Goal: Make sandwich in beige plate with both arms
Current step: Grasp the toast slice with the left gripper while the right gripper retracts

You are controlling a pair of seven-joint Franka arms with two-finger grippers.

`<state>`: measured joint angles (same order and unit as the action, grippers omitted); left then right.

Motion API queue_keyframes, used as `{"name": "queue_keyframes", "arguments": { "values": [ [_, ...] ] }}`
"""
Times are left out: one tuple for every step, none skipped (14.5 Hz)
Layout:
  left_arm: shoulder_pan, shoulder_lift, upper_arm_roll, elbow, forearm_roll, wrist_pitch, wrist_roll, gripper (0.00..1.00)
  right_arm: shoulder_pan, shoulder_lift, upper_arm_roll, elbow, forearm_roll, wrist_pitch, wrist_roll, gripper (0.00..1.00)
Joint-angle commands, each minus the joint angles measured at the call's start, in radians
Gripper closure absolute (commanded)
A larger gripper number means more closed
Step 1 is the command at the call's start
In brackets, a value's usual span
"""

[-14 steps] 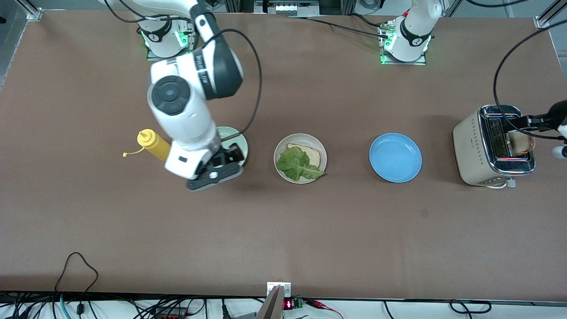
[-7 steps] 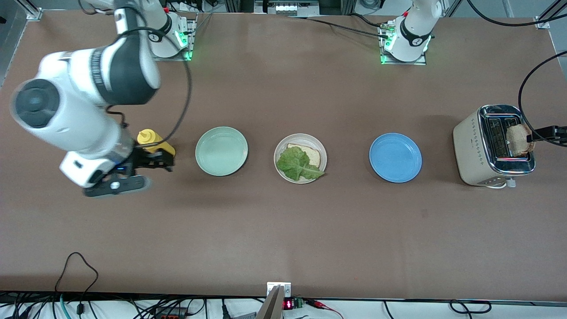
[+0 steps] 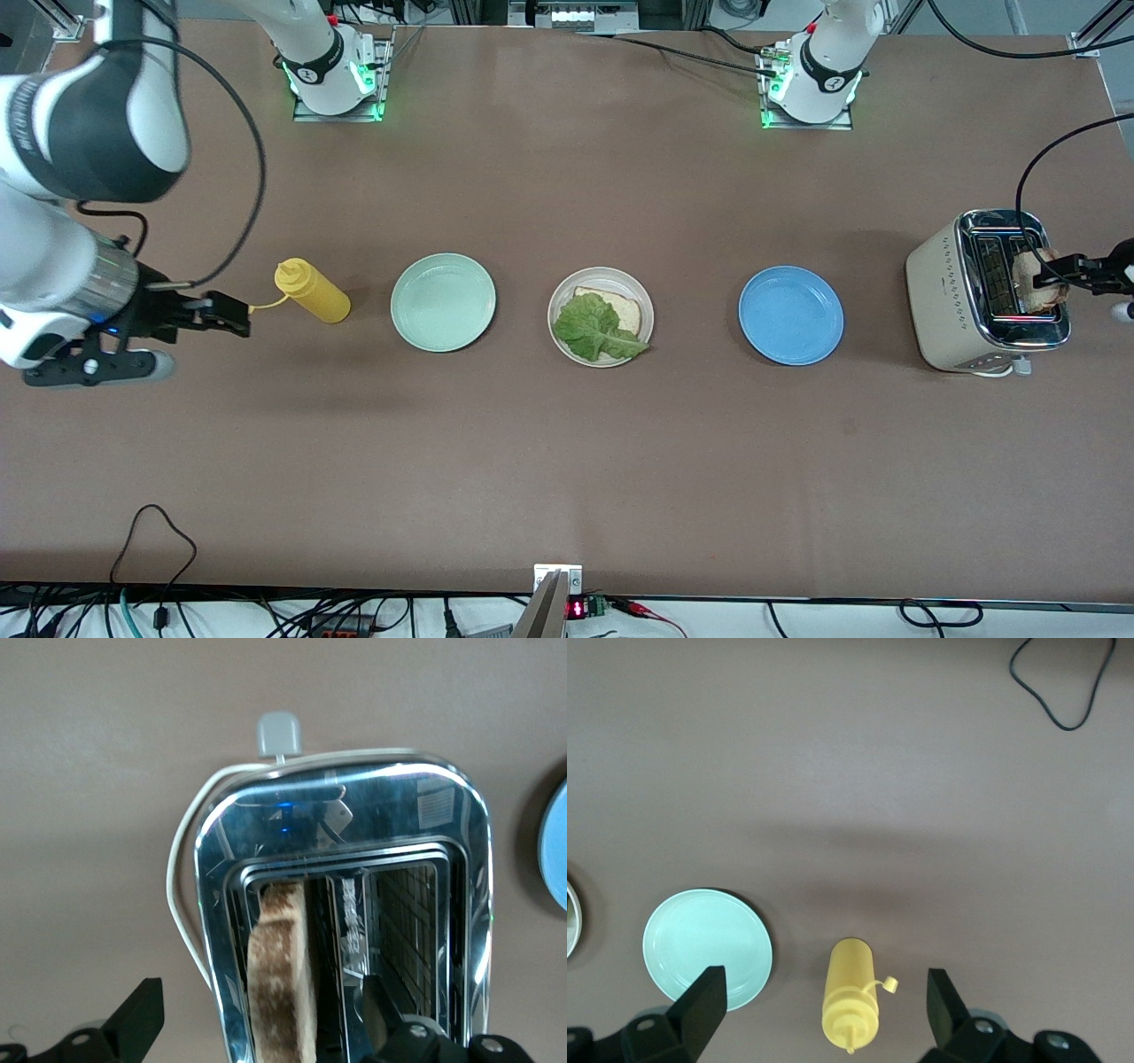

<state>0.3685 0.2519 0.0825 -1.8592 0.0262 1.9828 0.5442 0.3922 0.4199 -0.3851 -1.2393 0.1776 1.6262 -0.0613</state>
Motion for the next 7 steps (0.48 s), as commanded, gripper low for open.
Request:
{"name": "queue_keyframes", "arguments": {
  "values": [
    [0.010,-0.062,-0.009,-0.058,0.012,-0.004,0.054,0.44,-0.123,-0.099,0.150,-0.077,-0.058,-0.003,0.037,0.00],
    [0.012,-0.060,-0.009,-0.058,0.012,-0.007,0.062,0.59,-0.162,-0.124,0.193,-0.097,-0.085,-0.003,0.044,0.00],
    [0.020,-0.057,-0.009,-0.058,0.012,-0.007,0.063,0.70,-0.202,-0.154,0.242,-0.124,-0.114,0.000,0.054,0.00],
    [0.026,-0.054,-0.010,-0.058,0.012,-0.007,0.063,0.79,-0.238,-0.188,0.290,-0.155,-0.139,0.000,0.078,0.00],
    [0.026,-0.054,-0.009,-0.058,0.012,-0.009,0.063,0.86,-0.277,-0.223,0.342,-0.188,-0.164,0.001,0.112,0.00],
    [0.026,-0.054,-0.010,-0.058,0.012,-0.015,0.063,0.90,-0.311,-0.258,0.382,-0.221,-0.179,0.004,0.132,0.00],
    [0.026,-0.054,-0.010,-0.055,0.012,-0.031,0.063,0.98,-0.355,-0.297,0.425,-0.262,-0.179,0.012,0.141,0.00]
  ]
}}
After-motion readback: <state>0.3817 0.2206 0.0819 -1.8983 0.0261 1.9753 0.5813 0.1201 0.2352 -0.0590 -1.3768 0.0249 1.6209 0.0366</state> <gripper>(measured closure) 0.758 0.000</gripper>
